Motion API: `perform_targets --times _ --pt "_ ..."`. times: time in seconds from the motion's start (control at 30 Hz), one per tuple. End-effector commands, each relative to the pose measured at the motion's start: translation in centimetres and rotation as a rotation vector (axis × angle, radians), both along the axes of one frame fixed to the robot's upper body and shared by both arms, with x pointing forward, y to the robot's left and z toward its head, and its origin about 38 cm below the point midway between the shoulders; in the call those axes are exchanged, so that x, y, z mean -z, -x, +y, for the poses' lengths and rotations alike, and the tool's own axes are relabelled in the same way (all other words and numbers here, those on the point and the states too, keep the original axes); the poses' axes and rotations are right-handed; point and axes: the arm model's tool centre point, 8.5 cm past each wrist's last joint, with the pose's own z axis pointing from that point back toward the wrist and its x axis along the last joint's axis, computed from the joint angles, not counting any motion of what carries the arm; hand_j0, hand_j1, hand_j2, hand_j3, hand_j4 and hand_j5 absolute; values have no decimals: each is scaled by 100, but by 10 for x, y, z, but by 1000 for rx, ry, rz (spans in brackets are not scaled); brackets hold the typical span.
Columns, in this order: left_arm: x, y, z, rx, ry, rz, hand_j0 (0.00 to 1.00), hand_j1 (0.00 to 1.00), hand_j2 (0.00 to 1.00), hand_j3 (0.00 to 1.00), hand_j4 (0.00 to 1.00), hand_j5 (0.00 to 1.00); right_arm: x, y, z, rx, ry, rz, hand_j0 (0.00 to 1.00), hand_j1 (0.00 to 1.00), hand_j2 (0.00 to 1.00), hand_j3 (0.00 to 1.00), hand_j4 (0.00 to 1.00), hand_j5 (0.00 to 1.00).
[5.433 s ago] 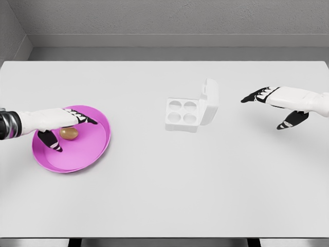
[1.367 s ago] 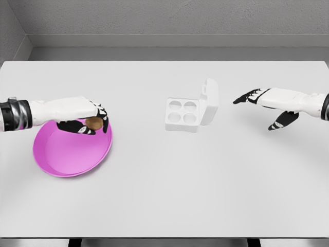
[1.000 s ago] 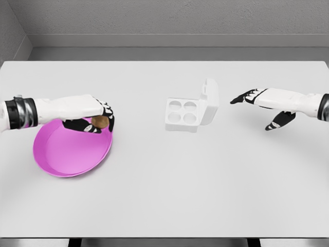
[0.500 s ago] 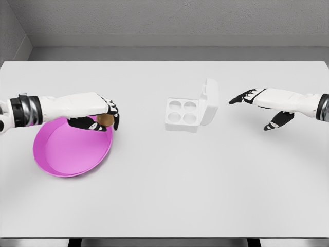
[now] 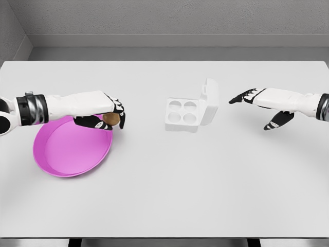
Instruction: Pack egg into the box and close the box lid
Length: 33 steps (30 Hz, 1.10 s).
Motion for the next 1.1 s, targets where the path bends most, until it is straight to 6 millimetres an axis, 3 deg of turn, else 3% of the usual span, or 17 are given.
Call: perform_targets --times 0.0,1.07 --pt "0 0 -1 0 6 2 41 41 41 41 41 41 -1 0 0 4 -6 1 100 100 100 100 100 100" --pt "-4 -4 -35 61 39 -18 40 40 40 40 40 40 -2 -2 1 2 -9 -3 100 100 100 100 100 100"
